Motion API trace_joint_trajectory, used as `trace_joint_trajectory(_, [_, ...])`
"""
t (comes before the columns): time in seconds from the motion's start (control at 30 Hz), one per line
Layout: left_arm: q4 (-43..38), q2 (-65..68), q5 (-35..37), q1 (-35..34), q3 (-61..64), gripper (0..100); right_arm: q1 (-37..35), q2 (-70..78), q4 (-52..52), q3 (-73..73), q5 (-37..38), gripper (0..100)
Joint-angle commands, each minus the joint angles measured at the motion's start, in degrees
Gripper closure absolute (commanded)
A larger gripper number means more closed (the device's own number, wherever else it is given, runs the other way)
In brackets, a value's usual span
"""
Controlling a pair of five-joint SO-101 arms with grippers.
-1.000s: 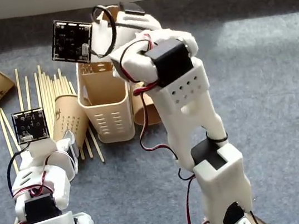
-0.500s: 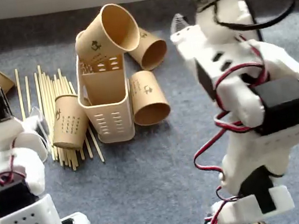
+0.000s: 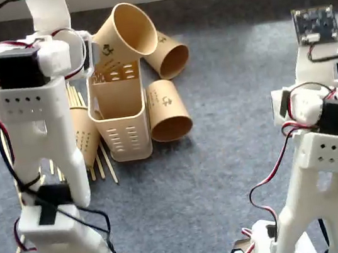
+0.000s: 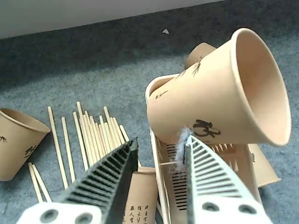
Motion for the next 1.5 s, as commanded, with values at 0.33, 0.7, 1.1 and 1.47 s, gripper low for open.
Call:
trace_joint_trajectory(0.33, [1.7, 20.3, -2.2, 0.4, -13.9, 82, 1.2, -32.3, -20.8, 55.2, 3.5, 75.1])
trace_joint_trajectory(0.7, [1.8, 11.5, -8.1, -15.3, -20.8, 82, 1.2, -36.1, -21.3, 63.0, 6.0, 75.1])
trace_joint_trajectory(1.1, [-2.1, 12.8, -14.5, -29.3, -16.0, 82, 1.3, -36.1, -22.2, 65.1, 6.2, 75.1])
trace_joint_trajectory(1.47, [-17.8, 32.8, -17.8, -32.6, -15.3, 73, -4.4, -36.1, -27.6, 72.6, 6.2, 75.1])
